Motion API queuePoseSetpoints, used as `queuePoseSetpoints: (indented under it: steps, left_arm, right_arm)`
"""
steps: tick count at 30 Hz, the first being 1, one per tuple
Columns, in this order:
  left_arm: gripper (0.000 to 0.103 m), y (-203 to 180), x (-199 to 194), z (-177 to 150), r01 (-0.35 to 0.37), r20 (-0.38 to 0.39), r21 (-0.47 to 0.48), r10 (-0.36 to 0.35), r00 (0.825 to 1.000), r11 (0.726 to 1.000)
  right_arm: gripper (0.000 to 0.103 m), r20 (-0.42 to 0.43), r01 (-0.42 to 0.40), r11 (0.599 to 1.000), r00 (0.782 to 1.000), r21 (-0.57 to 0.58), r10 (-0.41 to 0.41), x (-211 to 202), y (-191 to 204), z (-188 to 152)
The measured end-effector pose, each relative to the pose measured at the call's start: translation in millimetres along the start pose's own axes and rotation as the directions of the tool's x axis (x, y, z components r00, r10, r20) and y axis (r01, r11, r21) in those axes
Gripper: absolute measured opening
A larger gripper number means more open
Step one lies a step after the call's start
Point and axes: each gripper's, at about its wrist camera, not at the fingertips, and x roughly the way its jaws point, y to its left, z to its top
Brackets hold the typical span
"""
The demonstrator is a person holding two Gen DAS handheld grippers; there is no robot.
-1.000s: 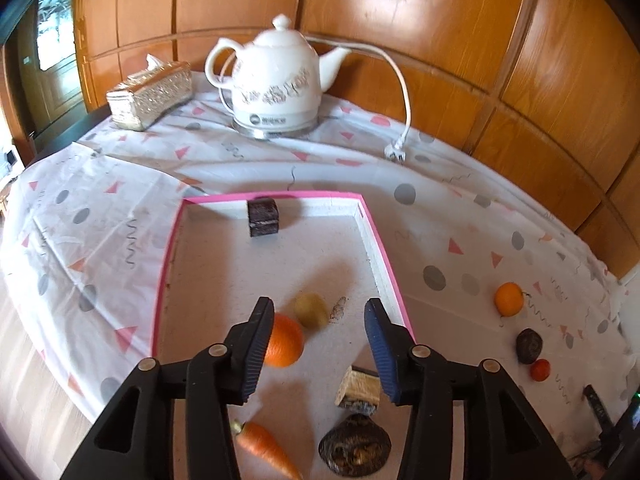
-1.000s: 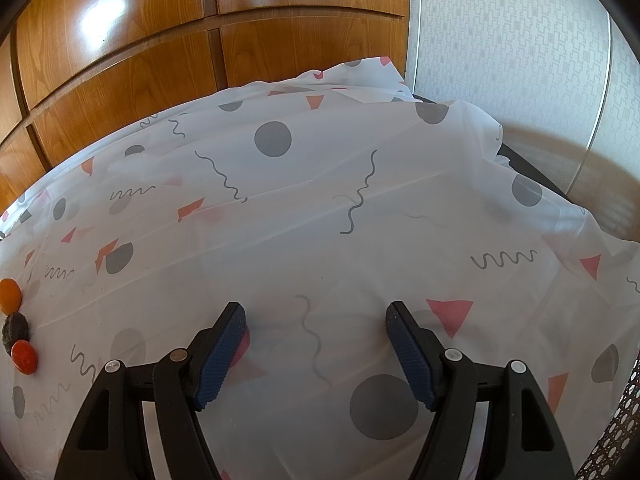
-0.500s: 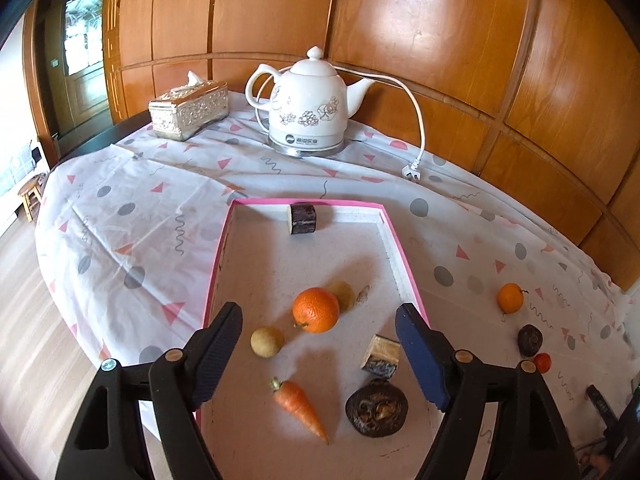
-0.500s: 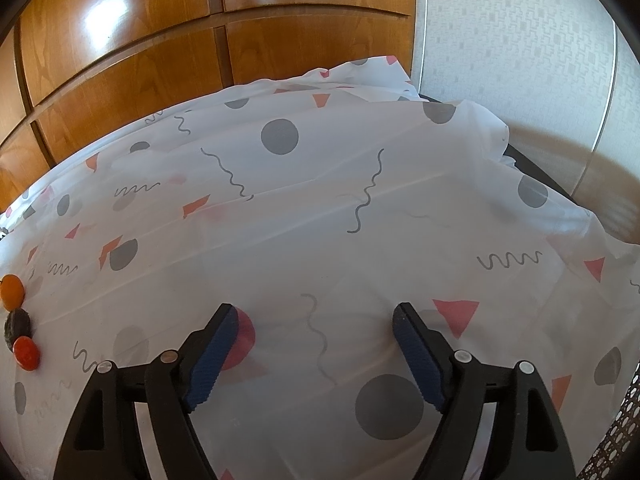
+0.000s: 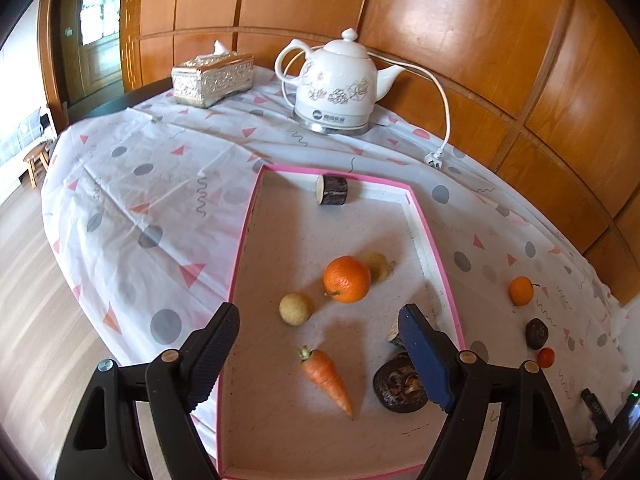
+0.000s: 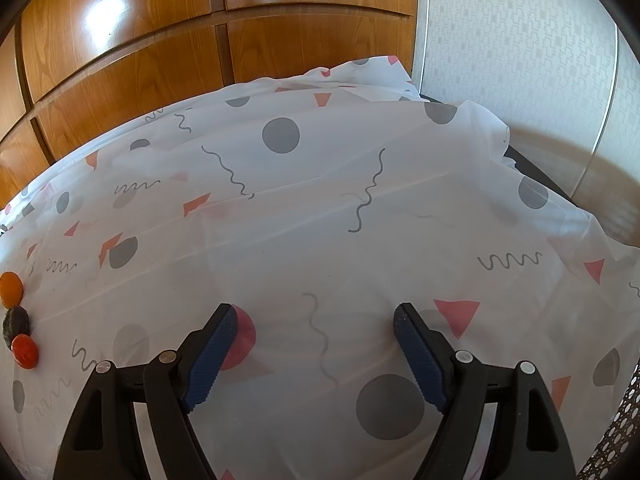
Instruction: Organize fruits
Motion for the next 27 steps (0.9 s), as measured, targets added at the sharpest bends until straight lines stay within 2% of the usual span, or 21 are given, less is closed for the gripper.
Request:
queuePoseSetpoints:
  steps: [3, 14, 22, 25, 27]
  left_arm:
    - [0.089, 11, 0, -2, 0.011, -0.011, -0.035, -0.011, 1.0, 0.999]
    - [0.091, 45, 5, -20, -0.014, -0.072, -0.092, 0.008, 0.997, 0.996]
    - [0.091, 57, 2, -20, -0.03, -0.069, -0.125, 0.021, 0.997, 0.992]
    - [0.091, 63, 1, -23, -0.041, -0.072, -0.142, 0.031, 0.997, 0.989]
    - [0.09, 67, 2, -24, -0.052, -0.08, -0.153, 0.04, 0.996, 0.987]
  right_arm:
    - [0.082, -0.001, 0.001, 1.0, 1.0, -0.001, -0.001, 0, 0, 0]
    - [0.081, -0.038, -0.005, 1.0, 0.999, -0.025, 0.004, -2, 4, 3]
    - [0.067, -0.09, -0.173, 0.981, 0.982, -0.084, 0.165, -15, 35, -1]
    - [0.065, -0.12, -0.264, 0.957, 0.961, -0.119, 0.25, -20, 55, -3]
    - [0.062, -0.145, -0.343, 0.927, 0.935, -0.152, 0.323, -26, 72, -5]
